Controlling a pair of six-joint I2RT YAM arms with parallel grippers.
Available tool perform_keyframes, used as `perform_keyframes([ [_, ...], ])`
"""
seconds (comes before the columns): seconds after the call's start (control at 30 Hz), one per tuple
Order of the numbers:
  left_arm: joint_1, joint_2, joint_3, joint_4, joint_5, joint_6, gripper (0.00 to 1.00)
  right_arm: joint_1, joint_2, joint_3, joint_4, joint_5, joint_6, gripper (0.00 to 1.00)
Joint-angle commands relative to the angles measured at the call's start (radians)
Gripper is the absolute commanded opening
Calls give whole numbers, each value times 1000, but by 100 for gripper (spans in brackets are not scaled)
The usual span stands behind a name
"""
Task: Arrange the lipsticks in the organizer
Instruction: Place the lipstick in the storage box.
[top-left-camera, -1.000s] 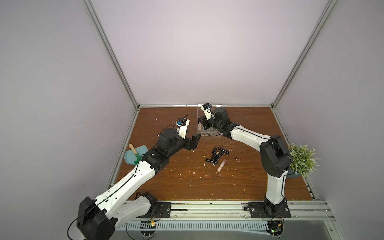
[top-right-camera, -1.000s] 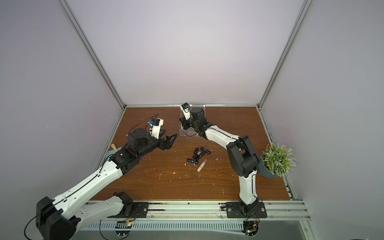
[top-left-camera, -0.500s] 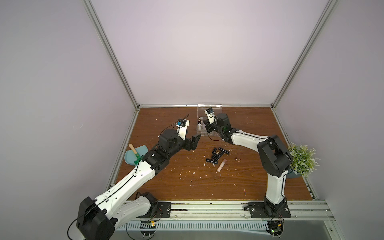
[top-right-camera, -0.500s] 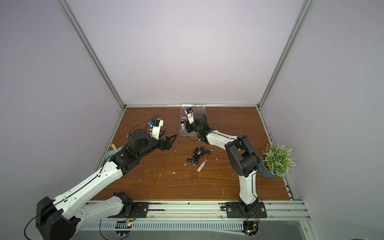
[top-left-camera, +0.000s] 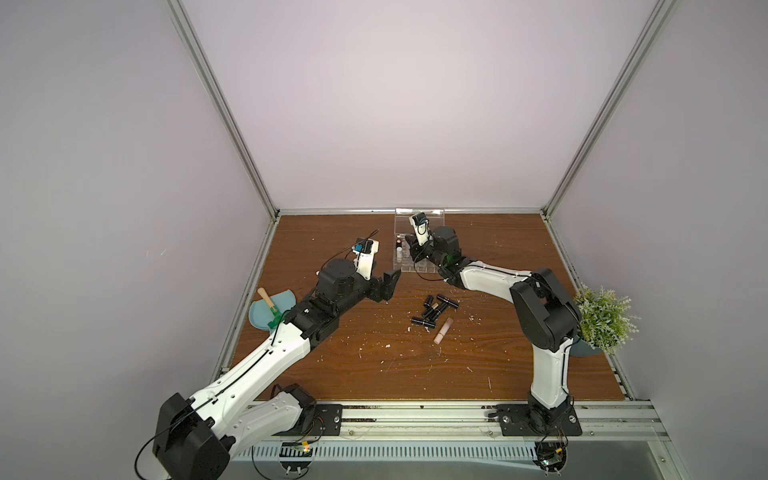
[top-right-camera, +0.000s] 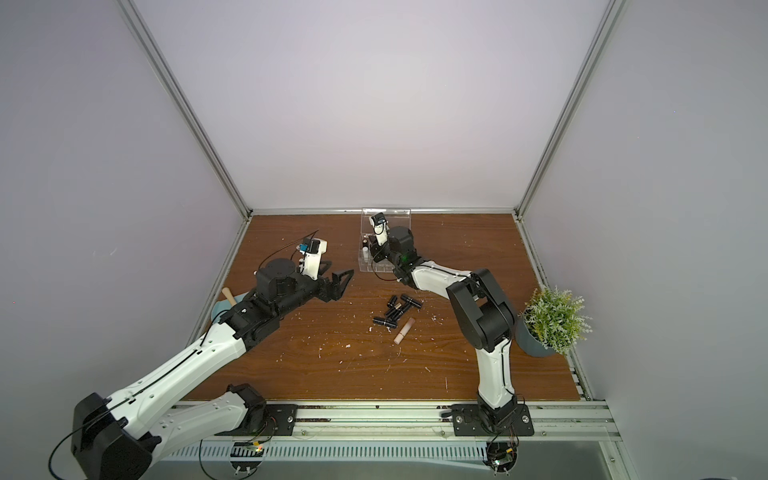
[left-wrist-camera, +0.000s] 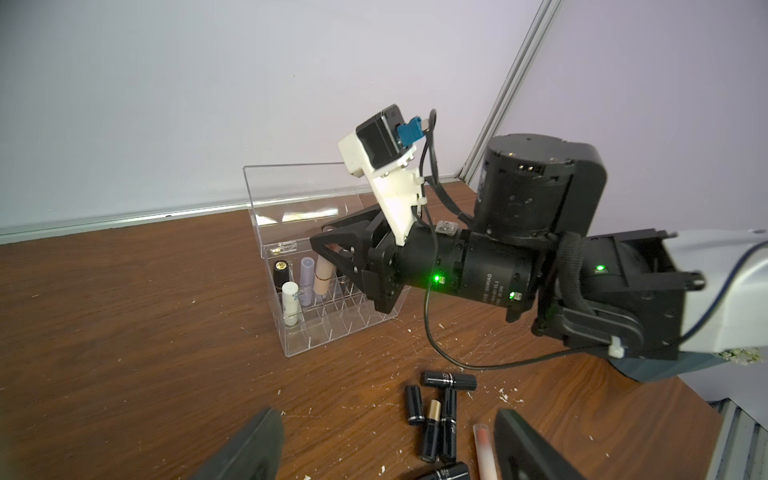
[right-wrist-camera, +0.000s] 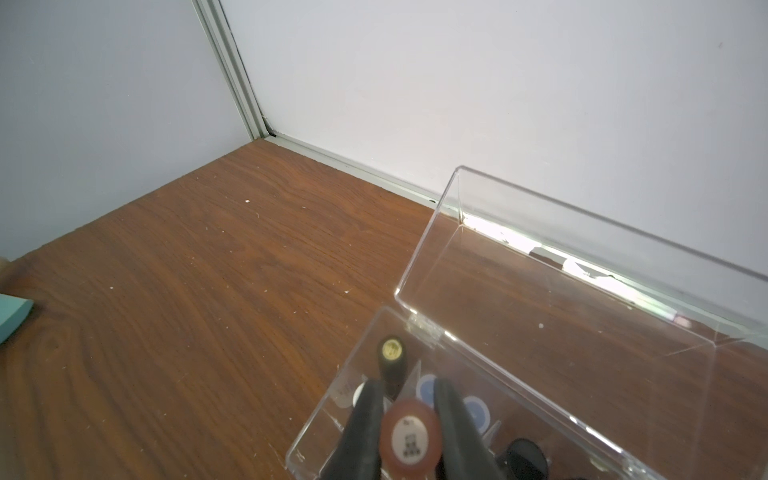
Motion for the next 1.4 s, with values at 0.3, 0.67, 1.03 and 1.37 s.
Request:
perform_keyframes([
  [0.3, 5, -2, -13, 28, -7, 5, 83, 9, 42, 45, 54, 16, -16, 3],
  [0.67, 6, 7, -10, 23, -1, 3, 83, 10, 62, 58, 43, 28, -19, 18],
  [1.03, 5, 48, 18, -21, 57, 11, 84, 10, -24, 2, 49, 38, -8, 52],
  [1.37, -48, 227, 124, -216, 142, 60, 84, -10, -273, -111, -23, 48, 29, 54],
])
